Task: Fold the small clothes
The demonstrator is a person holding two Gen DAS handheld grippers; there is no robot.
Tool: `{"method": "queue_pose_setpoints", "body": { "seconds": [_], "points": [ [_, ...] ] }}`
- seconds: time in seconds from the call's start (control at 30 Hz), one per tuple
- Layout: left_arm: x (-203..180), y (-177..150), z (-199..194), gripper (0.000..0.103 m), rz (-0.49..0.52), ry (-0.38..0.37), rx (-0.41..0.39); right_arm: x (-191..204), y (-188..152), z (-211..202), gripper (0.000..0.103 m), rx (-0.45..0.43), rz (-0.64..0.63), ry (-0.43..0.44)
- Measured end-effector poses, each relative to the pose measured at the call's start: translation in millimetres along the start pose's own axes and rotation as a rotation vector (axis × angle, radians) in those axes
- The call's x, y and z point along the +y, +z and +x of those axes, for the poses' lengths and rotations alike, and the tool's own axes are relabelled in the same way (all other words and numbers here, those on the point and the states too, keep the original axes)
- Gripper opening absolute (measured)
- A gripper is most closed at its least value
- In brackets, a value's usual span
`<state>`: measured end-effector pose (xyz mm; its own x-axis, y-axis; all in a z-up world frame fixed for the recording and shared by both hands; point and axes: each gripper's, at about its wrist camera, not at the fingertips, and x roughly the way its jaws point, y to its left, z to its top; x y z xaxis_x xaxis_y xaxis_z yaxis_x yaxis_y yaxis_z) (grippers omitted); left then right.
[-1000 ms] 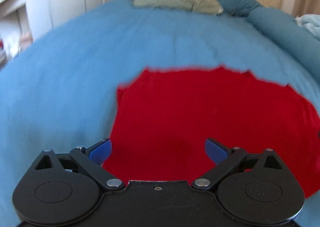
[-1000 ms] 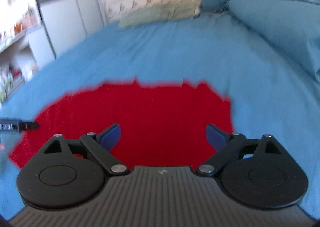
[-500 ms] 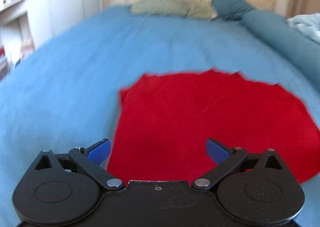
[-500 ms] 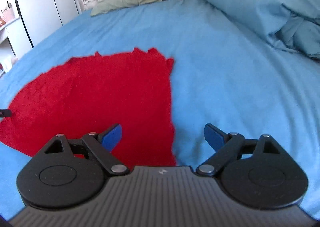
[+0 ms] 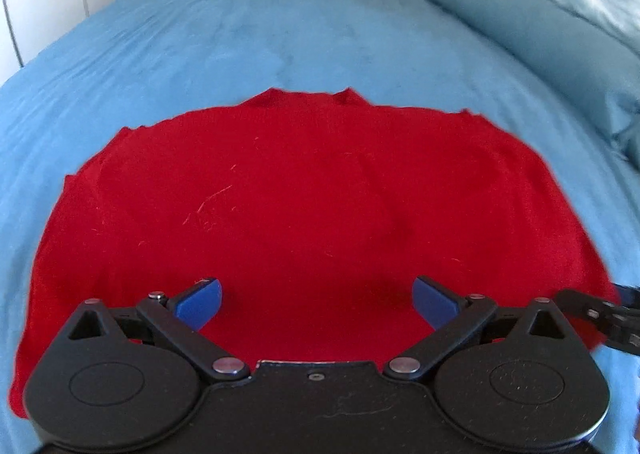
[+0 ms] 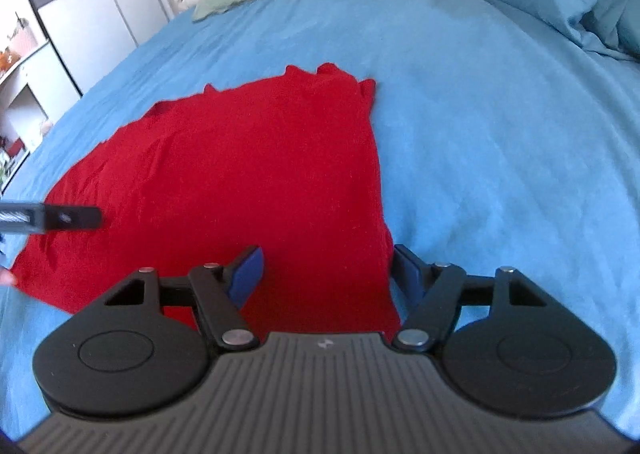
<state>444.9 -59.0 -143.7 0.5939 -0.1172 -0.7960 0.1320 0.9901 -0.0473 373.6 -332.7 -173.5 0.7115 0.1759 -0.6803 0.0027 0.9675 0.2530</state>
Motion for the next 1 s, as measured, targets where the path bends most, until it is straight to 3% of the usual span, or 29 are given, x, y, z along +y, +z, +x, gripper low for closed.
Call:
{"method": "queue_pose_setpoints", "body": {
  "seconds": [0.23,0.37,0.47,0.53,0.63,0.73,0.87,1.0],
  "points": [
    [6.2,5.8,20.6,0.103,-0.034,0.093,0.007,3.7,-3.3,3.9,0.07,-0.021,-0.029,-0.019],
    [11.1,4.1,16.8,0.103,-0.035,0.141,-0.03,6.7,-4.1,6.1,0.065,-0.03,-0.024,-0.023],
    [20.1,2.0,29.3,0.103,-0.039,0.114,0.0,8.2,-4.7,7.8,0.06,-0.034,-0.015,-0.024],
    [21.3,2.8,31.1,0.103,-0.032,0.11,0.009,9.2,-3.1,7.3,0.042,-0.031,0.004,-0.017],
    [21.1,6.4,30.9,0.103,-0.024,0.106,0.025,12.1,4.5,4.5,0.028,-0.017,0.045,-0.038],
    [25.5,13.7,32.8,0.103,-0.041,0.086,0.061,15.9,20.6,-5.6,0.024,-0.017,0.162,-0.026],
    [47.2,17.8,16.1,0.103,-0.05,0.002,0.058,55.4,65.1,-32.6,0.024,-0.092,0.181,0.048],
    [85.8,5.3,-34.2,0.103,-0.034,0.119,-0.055,137.2,106.0,-37.5,0.023,-0.086,0.062,0.184]
  ]
}}
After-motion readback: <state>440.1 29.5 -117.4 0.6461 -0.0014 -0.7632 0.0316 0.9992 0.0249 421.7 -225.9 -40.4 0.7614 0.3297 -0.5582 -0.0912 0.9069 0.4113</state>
